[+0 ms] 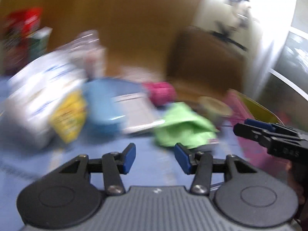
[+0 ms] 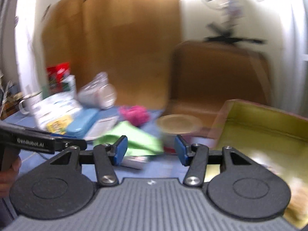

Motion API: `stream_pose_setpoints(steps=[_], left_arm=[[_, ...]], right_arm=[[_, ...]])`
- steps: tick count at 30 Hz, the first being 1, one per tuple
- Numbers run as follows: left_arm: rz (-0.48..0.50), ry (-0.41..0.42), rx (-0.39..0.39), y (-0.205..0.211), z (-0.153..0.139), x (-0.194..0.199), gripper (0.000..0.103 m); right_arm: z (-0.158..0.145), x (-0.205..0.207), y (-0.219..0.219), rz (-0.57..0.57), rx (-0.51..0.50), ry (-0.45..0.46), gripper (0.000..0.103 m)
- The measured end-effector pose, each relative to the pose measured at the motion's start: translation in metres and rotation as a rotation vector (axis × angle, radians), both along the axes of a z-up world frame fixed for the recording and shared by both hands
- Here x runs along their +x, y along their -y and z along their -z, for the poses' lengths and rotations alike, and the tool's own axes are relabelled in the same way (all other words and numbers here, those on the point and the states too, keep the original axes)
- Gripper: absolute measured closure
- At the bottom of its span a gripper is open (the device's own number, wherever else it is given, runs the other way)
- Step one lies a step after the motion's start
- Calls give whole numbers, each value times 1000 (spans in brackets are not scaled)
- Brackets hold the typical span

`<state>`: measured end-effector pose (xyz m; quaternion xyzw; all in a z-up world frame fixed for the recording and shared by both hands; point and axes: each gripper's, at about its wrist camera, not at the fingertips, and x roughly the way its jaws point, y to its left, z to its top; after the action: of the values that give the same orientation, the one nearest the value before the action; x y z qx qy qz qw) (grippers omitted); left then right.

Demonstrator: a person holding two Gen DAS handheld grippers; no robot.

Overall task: Organize soft objects
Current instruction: 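Grasp the green cloth with the left gripper and lift it, then place the green cloth into the tin box and open the left gripper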

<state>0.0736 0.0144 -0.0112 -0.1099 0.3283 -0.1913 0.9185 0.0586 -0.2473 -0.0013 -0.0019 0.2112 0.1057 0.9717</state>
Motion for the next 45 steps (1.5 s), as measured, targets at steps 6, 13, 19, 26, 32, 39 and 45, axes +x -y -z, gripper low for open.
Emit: stream_pose_setpoints(steps=[6,13,19,26,32,39,45], left_arm=[[-83,-39,-111,-55,5,-13,57],[33,-64,-255,-51,-7,-18,56],[172,-123,-281,-16,1,-21,33],[169,-209,-245,-5,22,-17,80],[183,-146,-293,-19,7,-20,96],[202,-34,-344,-36,-31,-40,96],[112,-30,-302,-60,-32,-55,96]], right_arm=[[28,83,-45,-6,-75,-123,27],[24,43,-58,-39,-24,-72,85],[38,-47,-92,-146,-255,77,84],[68,-81,-118,-206,-415,117,69],[53,-87,-112,-210,-360,154,57],[32,-100,-120,-226,-278,249,100],[30,-113,-132,-299,-203,243,63]])
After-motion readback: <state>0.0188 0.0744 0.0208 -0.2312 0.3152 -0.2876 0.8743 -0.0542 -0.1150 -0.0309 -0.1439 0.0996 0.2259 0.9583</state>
